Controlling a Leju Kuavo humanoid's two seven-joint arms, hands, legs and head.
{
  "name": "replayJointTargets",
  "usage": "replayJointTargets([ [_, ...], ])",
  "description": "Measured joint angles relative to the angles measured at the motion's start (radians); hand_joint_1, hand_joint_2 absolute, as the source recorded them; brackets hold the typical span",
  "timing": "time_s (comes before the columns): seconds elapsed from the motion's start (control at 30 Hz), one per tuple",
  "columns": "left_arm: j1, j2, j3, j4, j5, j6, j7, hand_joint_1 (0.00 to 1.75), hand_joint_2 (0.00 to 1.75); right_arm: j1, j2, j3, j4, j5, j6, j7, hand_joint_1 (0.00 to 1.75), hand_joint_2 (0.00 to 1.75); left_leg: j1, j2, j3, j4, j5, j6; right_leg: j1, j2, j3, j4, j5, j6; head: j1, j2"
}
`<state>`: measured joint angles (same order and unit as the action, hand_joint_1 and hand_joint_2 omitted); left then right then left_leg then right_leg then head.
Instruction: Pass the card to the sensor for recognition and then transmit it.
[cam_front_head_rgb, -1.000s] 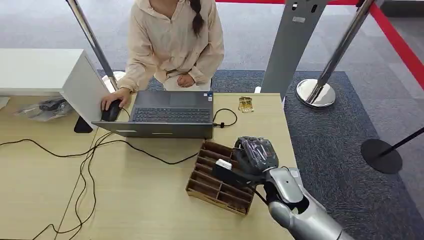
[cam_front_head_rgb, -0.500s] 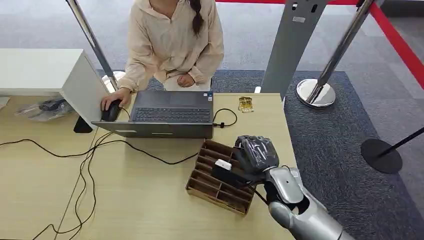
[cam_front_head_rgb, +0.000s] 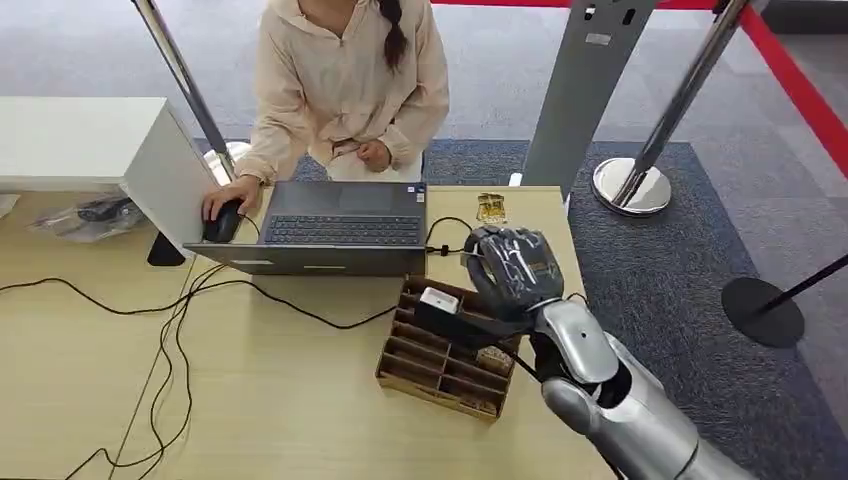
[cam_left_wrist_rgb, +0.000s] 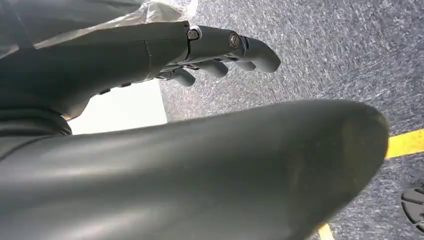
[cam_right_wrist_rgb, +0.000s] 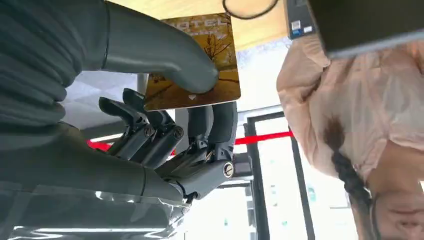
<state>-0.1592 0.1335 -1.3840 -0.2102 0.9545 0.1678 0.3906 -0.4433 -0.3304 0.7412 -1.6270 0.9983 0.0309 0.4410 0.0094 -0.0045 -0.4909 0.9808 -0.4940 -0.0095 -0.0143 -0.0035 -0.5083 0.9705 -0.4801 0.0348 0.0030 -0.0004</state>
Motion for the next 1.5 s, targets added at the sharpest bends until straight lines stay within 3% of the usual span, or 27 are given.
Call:
replayJointTargets([
  [0.43, 0.0, 0.0, 0.0, 0.0, -0.006, -0.003, -0.002, 0.0, 0.0, -0.027, -0.003, -0.004, -0.054, -0.002, 0.02, 0.011, 1.75, 1.75, 0.0, 0.0, 0.0, 0.0, 0.0, 0.0, 0.0, 0.0, 0.0, 0.0, 0.0, 0.0, 0.0, 0.0],
  [0.67, 0.0, 0.0, 0.0, 0.0, -0.019, -0.009, -0.009, 0.0, 0.0, -0.095, 0.001, -0.004, -0.047, -0.013, 0.027, 0.012, 1.75, 1.75, 0.0, 0.0, 0.0, 0.0, 0.0, 0.0, 0.0, 0.0, 0.0, 0.0, 0.0, 0.0, 0.0, 0.0],
  [1.1, -0.002, 0.0, 0.0, 0.0, -0.033, -0.011, -0.023, 0.0, 0.0, -0.229, 0.046, -0.003, 0.029, -0.036, -0.006, 0.006, 1.75, 1.75, 0.0, 0.0, 0.0, 0.0, 0.0, 0.0, 0.0, 0.0, 0.0, 0.0, 0.0, 0.0, 0.0, 0.0],
  [1.5, -0.002, -0.001, 0.0, 0.0, -0.037, -0.011, -0.037, 0.0, 0.0, -0.265, 0.09, 0.005, 0.106, -0.046, -0.023, -0.003, 1.75, 1.75, 0.0, 0.0, -0.001, 0.0, 0.0, 0.0, 0.0, 0.0, 0.0, 0.0, 0.0, 0.0, 0.0, 0.0],
])
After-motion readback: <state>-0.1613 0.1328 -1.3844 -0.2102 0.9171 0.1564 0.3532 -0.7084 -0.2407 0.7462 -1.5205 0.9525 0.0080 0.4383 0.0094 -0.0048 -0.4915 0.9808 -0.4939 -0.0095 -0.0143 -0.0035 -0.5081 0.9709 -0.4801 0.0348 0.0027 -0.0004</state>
